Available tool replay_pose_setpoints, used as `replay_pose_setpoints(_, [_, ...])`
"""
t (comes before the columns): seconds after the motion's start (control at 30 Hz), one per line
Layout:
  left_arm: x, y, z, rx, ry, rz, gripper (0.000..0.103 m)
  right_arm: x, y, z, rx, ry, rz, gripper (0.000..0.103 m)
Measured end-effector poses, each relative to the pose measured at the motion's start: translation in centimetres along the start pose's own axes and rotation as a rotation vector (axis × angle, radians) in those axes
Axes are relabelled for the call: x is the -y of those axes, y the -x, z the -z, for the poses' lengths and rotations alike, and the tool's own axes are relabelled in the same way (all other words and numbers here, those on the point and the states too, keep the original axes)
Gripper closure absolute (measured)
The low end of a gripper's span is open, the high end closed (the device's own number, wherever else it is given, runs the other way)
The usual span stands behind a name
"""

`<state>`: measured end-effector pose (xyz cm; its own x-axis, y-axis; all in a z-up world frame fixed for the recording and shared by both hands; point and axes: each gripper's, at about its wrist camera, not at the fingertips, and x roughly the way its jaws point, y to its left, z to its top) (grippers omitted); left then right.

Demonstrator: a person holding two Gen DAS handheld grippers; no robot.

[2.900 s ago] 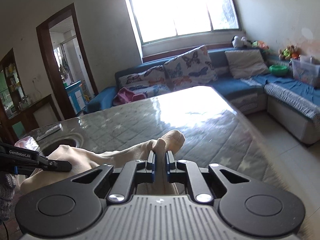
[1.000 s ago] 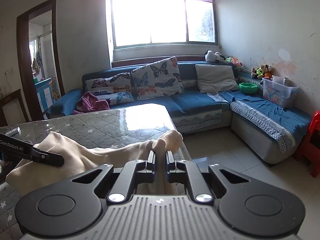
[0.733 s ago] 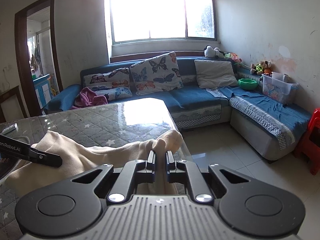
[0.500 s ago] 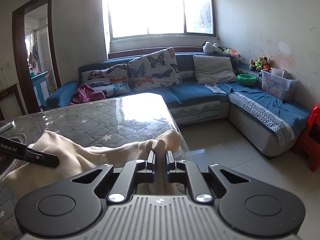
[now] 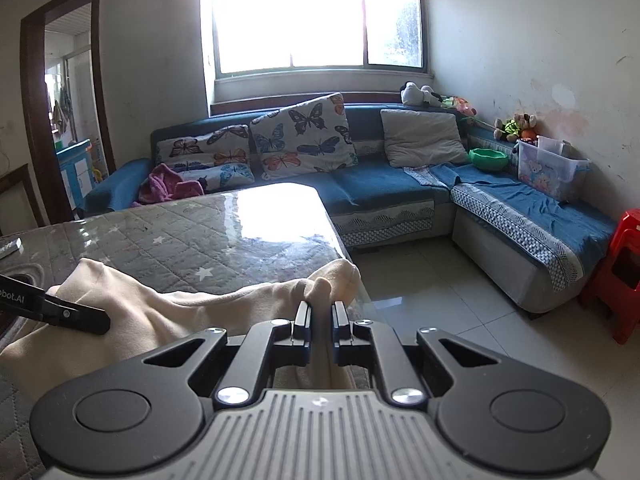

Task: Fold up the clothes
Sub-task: 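Carry the sweatshirt with both grippers over the mattress and lower it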

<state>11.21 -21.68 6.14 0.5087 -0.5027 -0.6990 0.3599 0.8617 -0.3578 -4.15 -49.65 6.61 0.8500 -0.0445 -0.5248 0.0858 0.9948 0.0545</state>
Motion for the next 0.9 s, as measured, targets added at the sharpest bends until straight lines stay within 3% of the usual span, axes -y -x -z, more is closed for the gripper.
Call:
replay_pose_setpoints(0.63, [-1.5,-1.4,1.1,-0.058,0.006,-0.025,0.081,0.2,-3.6,1.5,-0.103,-0.005,0.030,0.093])
replay_pose_setpoints(0.9, [-2.4,-1.8,2.0,-0.076,0.009,-0.032,0.079,0.3,-4.4,3.1,-0.147,0.008,0.042,0.086])
